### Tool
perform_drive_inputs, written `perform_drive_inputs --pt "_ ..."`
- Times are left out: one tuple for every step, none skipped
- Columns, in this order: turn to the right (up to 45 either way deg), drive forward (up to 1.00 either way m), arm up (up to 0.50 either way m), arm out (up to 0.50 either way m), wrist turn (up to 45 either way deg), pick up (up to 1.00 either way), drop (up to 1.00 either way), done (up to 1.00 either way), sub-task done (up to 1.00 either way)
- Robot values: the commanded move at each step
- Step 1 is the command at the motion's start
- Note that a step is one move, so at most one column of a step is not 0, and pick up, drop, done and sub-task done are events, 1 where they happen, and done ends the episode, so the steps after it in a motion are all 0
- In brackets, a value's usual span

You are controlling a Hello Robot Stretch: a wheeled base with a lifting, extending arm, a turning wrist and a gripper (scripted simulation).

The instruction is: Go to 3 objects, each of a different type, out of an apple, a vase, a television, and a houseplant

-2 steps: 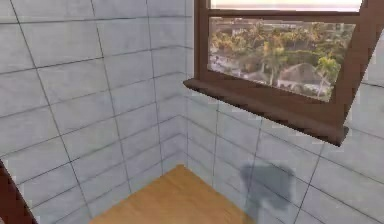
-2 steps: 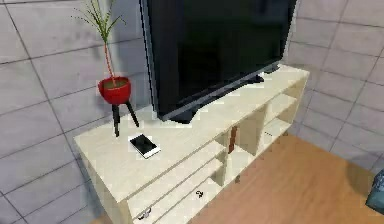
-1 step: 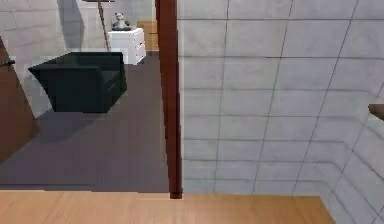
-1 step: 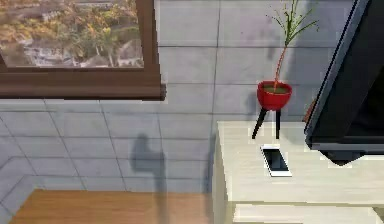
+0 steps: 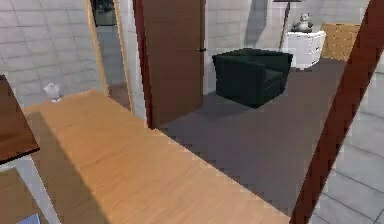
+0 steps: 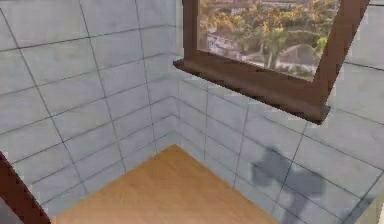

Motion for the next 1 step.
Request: perform_drive_inputs --pt "-42.0 0.00 0.00 0.00 0.0 0.00 0.00 0.00 0.00"
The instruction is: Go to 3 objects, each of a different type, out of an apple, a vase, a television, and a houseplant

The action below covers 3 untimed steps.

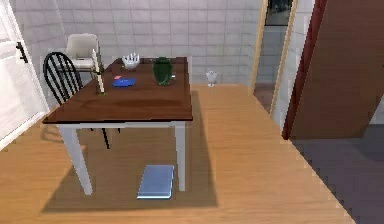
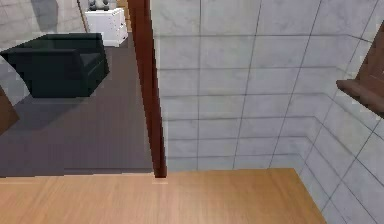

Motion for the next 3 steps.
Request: perform_drive_inputs --pt "0.0 0.10 0.00 0.00 0.0 0.00 0.00 0.00 0.00" --pt "-45.0 0.00 0.00 0.00 0.0 0.00 0.00 0.00 0.00" --pt "-45.0 0.00 0.00 0.00 0.0 0.00 0.00 0.00 0.00"
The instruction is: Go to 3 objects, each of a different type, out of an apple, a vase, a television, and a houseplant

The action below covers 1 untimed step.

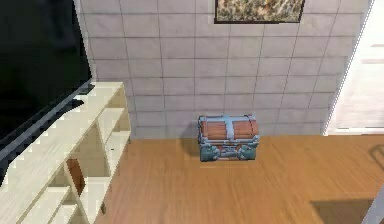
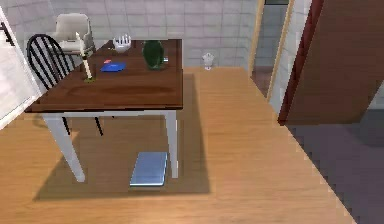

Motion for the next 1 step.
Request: perform_drive_inputs --pt "0.0 0.35 0.00 0.00 0.0 0.00 0.00 0.00 0.00"
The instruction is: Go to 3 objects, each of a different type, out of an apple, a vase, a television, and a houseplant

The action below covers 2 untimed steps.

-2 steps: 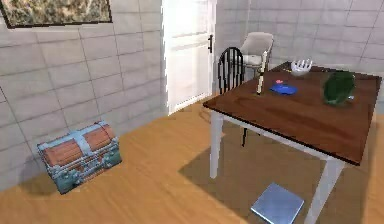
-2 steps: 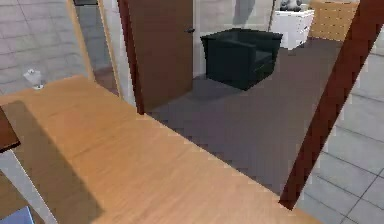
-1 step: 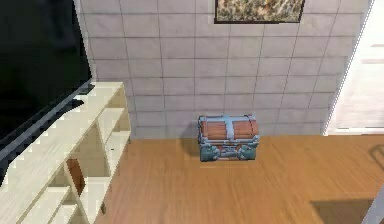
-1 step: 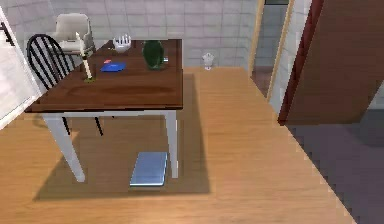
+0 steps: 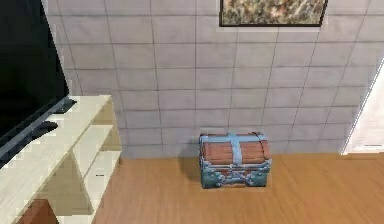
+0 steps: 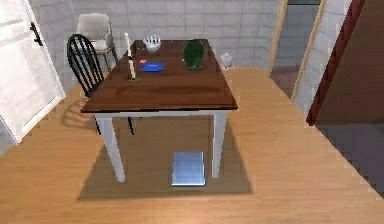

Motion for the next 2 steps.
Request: perform_drive_inputs --pt "-45.0 0.00 0.00 0.00 0.0 0.00 0.00 0.00 0.00" --pt "0.0 0.00 0.00 0.00 0.0 0.00 0.00 0.00 1.00"
